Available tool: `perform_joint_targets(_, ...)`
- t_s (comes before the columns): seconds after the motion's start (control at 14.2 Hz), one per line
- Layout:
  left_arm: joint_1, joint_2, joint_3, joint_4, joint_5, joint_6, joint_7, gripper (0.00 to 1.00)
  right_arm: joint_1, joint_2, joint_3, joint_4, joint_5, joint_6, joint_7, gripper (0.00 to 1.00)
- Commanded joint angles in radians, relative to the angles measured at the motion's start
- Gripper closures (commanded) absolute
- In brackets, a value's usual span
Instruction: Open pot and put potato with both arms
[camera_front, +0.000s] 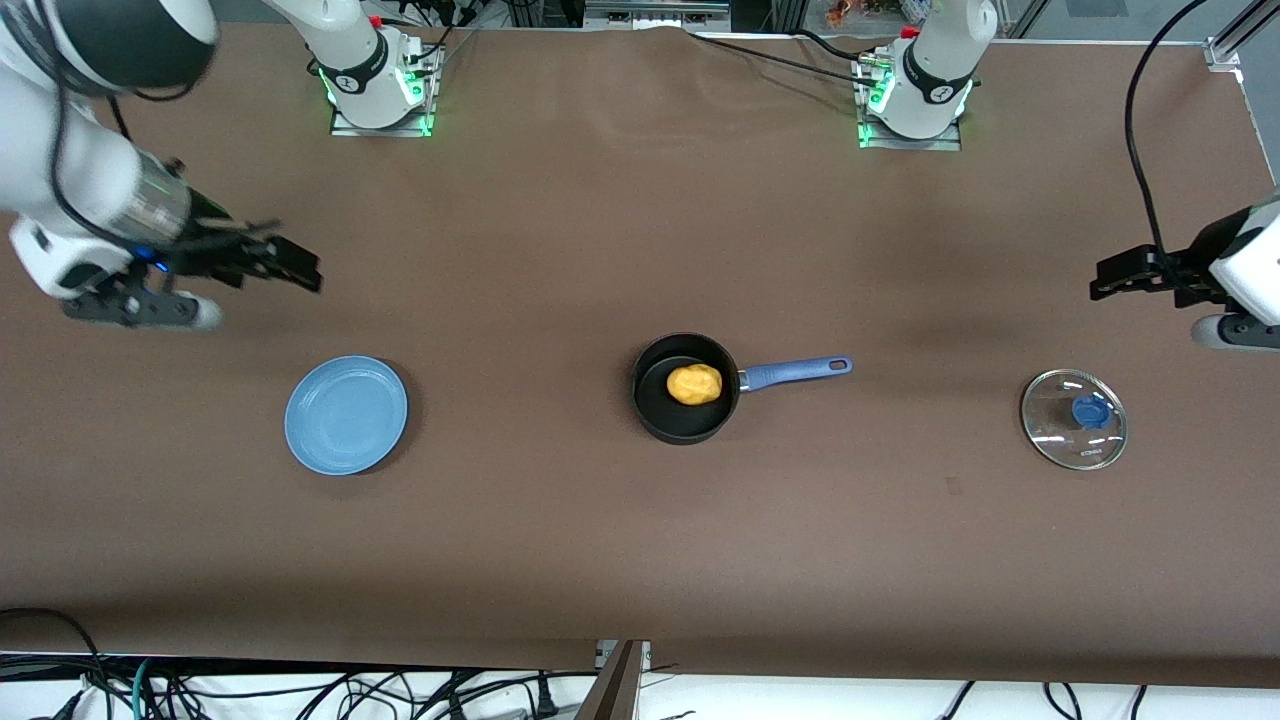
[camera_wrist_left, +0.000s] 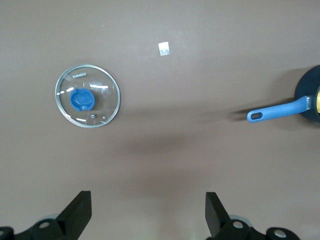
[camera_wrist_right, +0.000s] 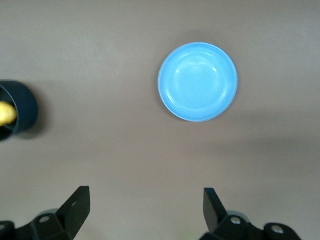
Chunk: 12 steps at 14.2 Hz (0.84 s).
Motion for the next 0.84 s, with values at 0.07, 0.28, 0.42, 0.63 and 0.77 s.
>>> perform_joint_targets(0.07, -0.002, 0.007, 0.001, 0.007, 0.024, -0.021, -0.018, 0.00, -0.014, -0.084, -0.041, -0.078, -0.012, -0.019, -0.120, 0.00)
perform_joint_targets(0.28, -0.008, 0.009, -0.004, 0.014, 0.027, -0.021, -0.019, 0.00, -0.032, -0.093, -0.040, -0.057, -0.016, -0.068, -0.159, 0.00)
perform_joint_targets(0.42, -0.008, 0.010, -0.004, 0.018, 0.028, -0.021, -0.018, 0.00, -0.017, -0.077, -0.030, -0.011, -0.077, -0.069, -0.172, 0.00)
perform_joint_targets(0.63, -0.007, 0.012, -0.002, 0.018, 0.028, -0.019, -0.016, 0.00, -0.017, -0.067, -0.029, 0.000, -0.089, -0.068, -0.166, 0.00)
perform_joint_targets(0.77, -0.008, 0.012, -0.002, 0.019, 0.028, -0.019, -0.016, 0.00, -0.019, -0.066, -0.029, 0.007, -0.089, -0.069, -0.171, 0.00)
